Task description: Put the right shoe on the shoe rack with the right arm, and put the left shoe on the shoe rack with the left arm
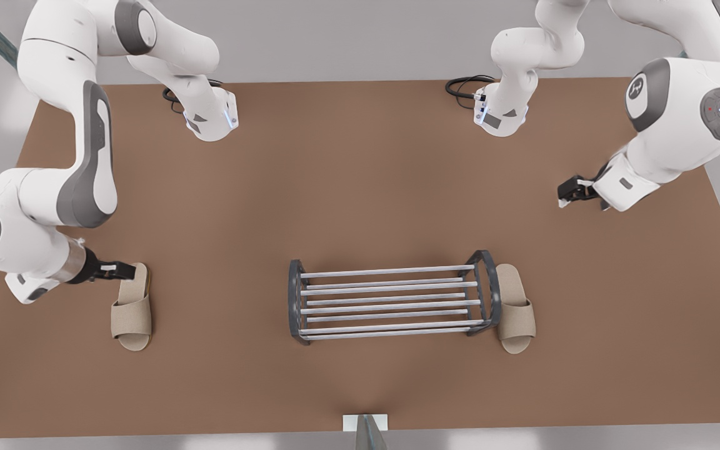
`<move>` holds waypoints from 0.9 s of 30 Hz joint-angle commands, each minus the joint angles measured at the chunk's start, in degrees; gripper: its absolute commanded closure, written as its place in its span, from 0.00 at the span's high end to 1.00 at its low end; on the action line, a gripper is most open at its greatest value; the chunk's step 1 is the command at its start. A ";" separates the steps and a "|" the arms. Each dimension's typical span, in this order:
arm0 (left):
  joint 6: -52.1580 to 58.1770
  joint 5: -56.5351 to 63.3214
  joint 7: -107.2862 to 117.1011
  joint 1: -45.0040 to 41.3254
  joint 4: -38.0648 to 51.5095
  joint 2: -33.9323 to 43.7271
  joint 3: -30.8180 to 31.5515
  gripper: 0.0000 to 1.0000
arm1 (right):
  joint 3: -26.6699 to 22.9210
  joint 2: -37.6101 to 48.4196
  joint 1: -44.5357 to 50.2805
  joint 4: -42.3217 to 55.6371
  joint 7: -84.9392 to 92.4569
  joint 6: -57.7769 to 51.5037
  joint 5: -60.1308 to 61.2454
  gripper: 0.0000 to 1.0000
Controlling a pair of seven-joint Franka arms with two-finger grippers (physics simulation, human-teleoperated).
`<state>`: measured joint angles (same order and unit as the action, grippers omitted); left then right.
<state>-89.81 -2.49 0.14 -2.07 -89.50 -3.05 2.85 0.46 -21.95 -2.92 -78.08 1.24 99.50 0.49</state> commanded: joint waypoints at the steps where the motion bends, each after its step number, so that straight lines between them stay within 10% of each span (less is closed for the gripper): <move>1: -6.69 0.65 0.57 -0.56 -0.41 0.06 0.05 1.00 | -0.02 2.35 -0.86 2.05 1.04 6.41 0.30 1.00; 4: -4.49 0.21 3.82 -1.00 -0.85 0.15 0.31 1.00 | -0.11 2.44 -0.86 1.88 0.69 9.39 0.04 1.00; 7: -45.34 2.92 3.91 -0.56 -28.70 9.73 5.49 1.00 | 0.07 2.35 -1.04 -1.81 1.22 21.87 -0.05 1.00; 12: -99.24 10.14 3.55 1.28 -46.73 1.82 5.85 0.99 | 0.24 5.51 -4.20 -14.99 -3.53 37.43 0.12 1.00; 17: -106.71 14.36 1.53 10.86 -53.06 -0.73 5.85 0.99 | 1.47 25.47 -9.21 -49.26 -0.54 65.27 0.47 1.00; 27: -110.49 15.24 0.83 15.17 -52.80 -11.27 6.11 0.99 | 2.26 33.99 -9.74 -76.79 6.58 91.57 0.30 1.00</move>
<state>-194.88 12.49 1.51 13.27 -142.30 -13.73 8.95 2.70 11.44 -12.55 -153.54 2.21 174.49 0.80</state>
